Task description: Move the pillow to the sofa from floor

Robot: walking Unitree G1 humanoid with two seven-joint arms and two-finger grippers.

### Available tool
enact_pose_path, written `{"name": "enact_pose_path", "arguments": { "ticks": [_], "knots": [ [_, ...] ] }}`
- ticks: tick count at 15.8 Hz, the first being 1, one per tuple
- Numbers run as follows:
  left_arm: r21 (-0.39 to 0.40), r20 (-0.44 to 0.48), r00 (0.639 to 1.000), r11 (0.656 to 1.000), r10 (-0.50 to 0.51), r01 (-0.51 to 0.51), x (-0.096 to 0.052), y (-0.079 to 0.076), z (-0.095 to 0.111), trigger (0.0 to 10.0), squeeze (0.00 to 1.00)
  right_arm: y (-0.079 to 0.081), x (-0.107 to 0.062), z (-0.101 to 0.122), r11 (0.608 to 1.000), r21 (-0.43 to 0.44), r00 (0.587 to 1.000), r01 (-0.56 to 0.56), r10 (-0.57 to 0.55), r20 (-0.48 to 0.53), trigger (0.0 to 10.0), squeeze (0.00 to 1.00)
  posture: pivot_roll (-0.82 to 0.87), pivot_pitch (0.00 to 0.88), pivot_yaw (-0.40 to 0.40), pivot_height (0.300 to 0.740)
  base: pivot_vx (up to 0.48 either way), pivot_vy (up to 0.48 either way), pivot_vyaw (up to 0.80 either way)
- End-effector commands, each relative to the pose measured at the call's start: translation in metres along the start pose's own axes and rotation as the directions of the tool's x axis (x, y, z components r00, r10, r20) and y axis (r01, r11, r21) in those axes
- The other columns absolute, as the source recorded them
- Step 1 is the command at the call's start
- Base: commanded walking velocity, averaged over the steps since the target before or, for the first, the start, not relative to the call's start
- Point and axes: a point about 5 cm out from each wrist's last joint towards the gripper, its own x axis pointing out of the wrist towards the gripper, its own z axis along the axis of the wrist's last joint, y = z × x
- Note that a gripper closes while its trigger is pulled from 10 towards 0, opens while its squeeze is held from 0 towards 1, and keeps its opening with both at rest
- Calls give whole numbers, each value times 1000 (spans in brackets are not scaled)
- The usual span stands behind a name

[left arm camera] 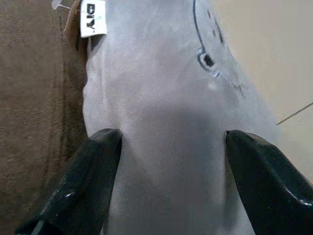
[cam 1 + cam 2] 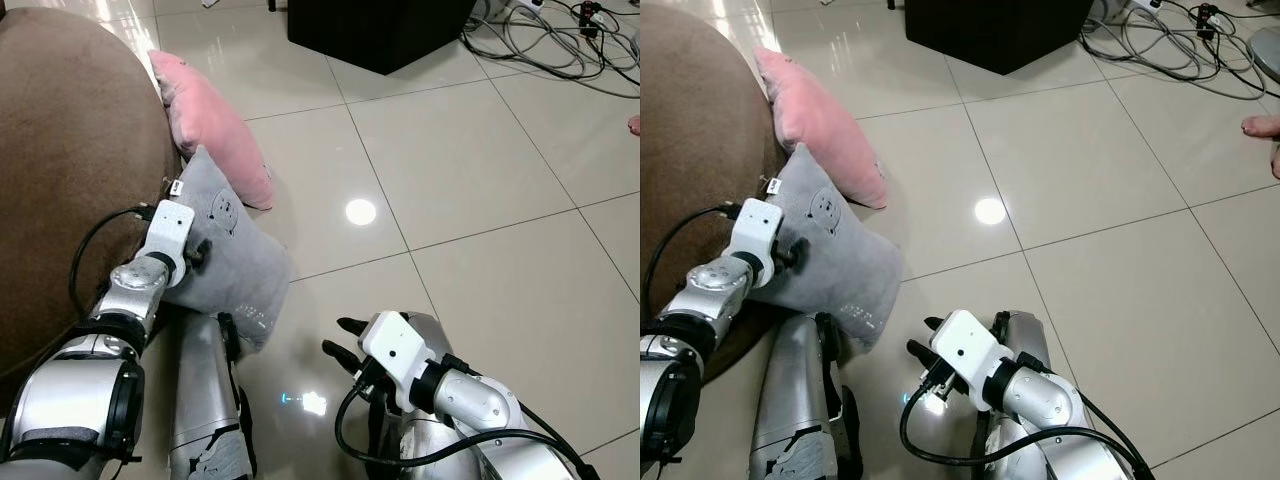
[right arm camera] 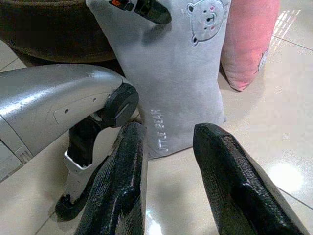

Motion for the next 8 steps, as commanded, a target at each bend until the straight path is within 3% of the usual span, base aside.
{"name": "enact_pose_path", "arguments": {
  "ticks": [1, 4, 5, 6, 7, 8],
  "knots": [
    [41, -64, 998, 999, 11, -8, -2, -3, -16, 10000, 0, 5, -2, -1, 1000, 4, 1000, -6, 6, -5, 10000, 0, -157, 308, -24, 501, 0, 0, 0],
    [88, -63, 997, 995, 51, -45, -2, 2, -13, 10000, 0, 6, -2, -1, 1000, 4, 1000, -10, 10, -4, 10000, 0, -155, 309, -23, 501, 0, 0, 0],
    [87, -61, 996, 995, 58, -52, -2, 4, -12, 6157, 0, 7, -2, -1, 1000, 6, 1000, -17, 17, -4, 10000, 0, -155, 309, -23, 501, 0, 0, 0],
    [88, -60, 996, 995, 62, -57, -2, 4, -12, 745, 0, 8, -2, -1, 1000, 6, 1000, -20, 20, -5, 10000, 0, -155, 310, -23, 501, 0, 0, 0],
    [83, -59, 996, 995, 64, -59, -2, 4, -12, 0, 0, 8, -2, -1, 1000, 6, 1000, -21, 21, -5, 10000, 0, -155, 311, -23, 501, 0, 0, 0],
    [80, -56, 996, 995, 65, -61, -2, 4, -12, 0, 0, 9, -2, -1, 1000, 6, 1000, -22, 22, -5, 10000, 0, -155, 312, -22, 501, 0, 0, 0]
  ]
}}
